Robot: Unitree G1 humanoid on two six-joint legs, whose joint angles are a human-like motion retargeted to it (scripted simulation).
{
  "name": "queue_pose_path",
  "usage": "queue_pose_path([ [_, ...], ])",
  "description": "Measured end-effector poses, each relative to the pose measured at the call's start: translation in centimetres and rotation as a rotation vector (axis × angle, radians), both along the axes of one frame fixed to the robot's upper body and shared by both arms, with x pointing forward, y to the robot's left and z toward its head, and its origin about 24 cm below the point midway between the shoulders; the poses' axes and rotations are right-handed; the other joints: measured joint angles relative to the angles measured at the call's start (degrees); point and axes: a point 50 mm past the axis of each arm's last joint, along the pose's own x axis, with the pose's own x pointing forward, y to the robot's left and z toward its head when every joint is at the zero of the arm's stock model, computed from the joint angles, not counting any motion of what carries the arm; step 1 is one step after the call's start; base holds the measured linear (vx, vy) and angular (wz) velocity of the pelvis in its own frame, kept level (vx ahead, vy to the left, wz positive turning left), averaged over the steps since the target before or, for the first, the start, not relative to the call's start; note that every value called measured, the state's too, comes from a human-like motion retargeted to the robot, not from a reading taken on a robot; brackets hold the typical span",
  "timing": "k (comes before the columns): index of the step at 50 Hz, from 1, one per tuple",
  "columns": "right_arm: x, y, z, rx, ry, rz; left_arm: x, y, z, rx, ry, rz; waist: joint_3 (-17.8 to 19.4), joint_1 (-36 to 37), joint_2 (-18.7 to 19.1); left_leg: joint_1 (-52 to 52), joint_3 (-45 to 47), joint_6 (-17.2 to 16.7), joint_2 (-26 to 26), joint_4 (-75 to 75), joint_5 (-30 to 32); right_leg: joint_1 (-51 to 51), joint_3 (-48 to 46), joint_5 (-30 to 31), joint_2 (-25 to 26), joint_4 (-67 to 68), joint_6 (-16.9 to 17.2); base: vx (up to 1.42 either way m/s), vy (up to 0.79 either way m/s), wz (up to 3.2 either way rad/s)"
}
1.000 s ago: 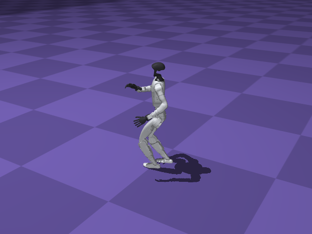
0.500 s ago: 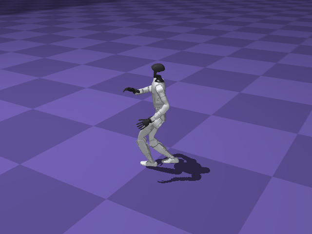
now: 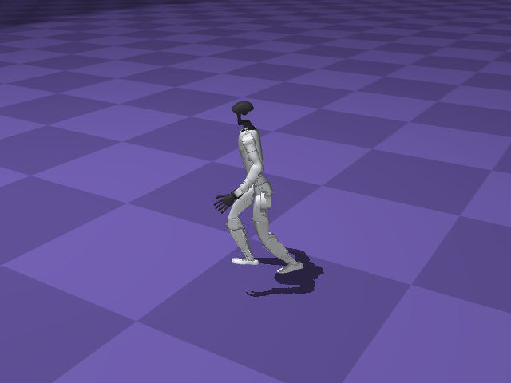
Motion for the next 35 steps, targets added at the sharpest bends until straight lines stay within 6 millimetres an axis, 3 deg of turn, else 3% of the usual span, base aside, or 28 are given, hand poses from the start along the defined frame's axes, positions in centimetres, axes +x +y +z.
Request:
queue_pose_path([
  [3, 1.0, 0.4, 0.0, 0.027, -0.024, 0.011, 1.4, 0.3, 1.3, 0.015, -0.066, -0.019, 1.3, -0.7, -2.1, 1.1, 0.7, 1.2, -4.0, -7.5, 0.9, -2.4, 3.1, 0.7, -1.5, 0.2, 2.9, -0.49, 0.2, 0.5],
  [5, 2.7, 0.7, 0.3, 0.047, -0.067, 0.038, 1.5, 0.6, 1.3, 0.016, -0.053, -0.028, 2.1, -0.4, -3.2, 1.1, 0.3, 1.9, -5.4, -9.7, 1.5, -2.5, 4.0, 0.5, -2.3, 1.6, 3.5, -0.46, 0.16, 0.14],
  [7, 4.7, 0.9, 0.8, 0.055, -0.119, 0.076, 0.5, 0.6, 0.2, 0.01, 0.015, -0.033, 2.6, 0.3, -4.8, 0.3, 0.6, 1.9, -5.6, -8.7, 1.9, -1.7, 4.7, 0.5, -3.7, 5.3, 3.2, -0.44, 0.1, 0.09],
  [11, 10.8, 1.7, 3.1, 0.07, -0.271, 0.187, -2.4, 1.1, -2.6, 0.006, 0.219, -0.038, 3.2, 2.4, -7.7, -0.8, -1.0, 3.8, -6.4, -7.6, 2.0, 2.8, 5.2, -0.4, -6.3, 14.1, 2.0, -0.35, 0.08, 0.15],
  [17, 19.6, 5.1, 8.6, 0.092, -0.512, 0.458, -7.5, 2.0, -5.9, 0.006, 0.534, -0.059, 3.8, 7.4, -13.3, -5.4, -2.4, 5.5, -4.6, 0.9, 1.3, 17.3, 5.4, -3.5, -6.1, 12.8, 1.8, -0.25, -0.06, 0.17],
  [20, 23.1, 7.9, 12.5, 0.109, -0.632, 0.64, -9.0, 2.6, -6.5, 0.002, 0.631, -0.08, 4.5, 11.4, -13.5, -9.4, -3.6, 5.3, 1.1, 9.9, -0.5, 26.2, 2.9, -6.1, -1.0, 2.6, 0.6, -0.19, -0.16, -0.14],
  [23, 25.1, 10.7, 16.3, 0.126, -0.733, 0.828, -9.7, 2.8, -6.7, -0.013, 0.684, -0.119, 4.4, 15.1, -12.8, -14.1, -5.8, 4.4, 7.2, 18.9, -1.2, 30.4, 1.6, -8.6, 5.0, -5.7, -1.9, -0.18, -0.21, -0.27],
  [27, 25.6, 13.5, 20.5, 0.166, -0.811, 1.045, -9.7, 2.2, -7.0, -0.053, 0.728, -0.198, 4.5, 18.0, -10.9, -18.8, -9.3, 3.0, 13.9, 27.0, -0.8, 33.3, -0.1, -8.0, 11.8, -12.5, -4.8, -0.15, -0.22, -0.23],
  [30, 24.5, 14.2, 22.0, 0.214, -0.781, 1.156, -9.1, 1.6, -7.1, -0.083, 0.756, -0.275, 4.9, 18.3, -9.4, -20.7, -11.7, 2.2, 16.6, 29.1, 0.1, 34.9, -0.7, -6.5, 15.5, -15.8, -6.3, -0.14, -0.19, -0.04],
  [35, 21.7, 12.6, 20.7, 0.266, -0.574, 1.217, -8.1, 1.1, -7.0, -0.092, 0.776, -0.356, 6.8, 16.0, -6.7, -23.7, -15.6, -0.1, 17.8, 32.6, 1.6, 35.6, -0.6, -5.1, 19.0, -14.6, -7.7, -0.15, -0.13, -0.04],
])
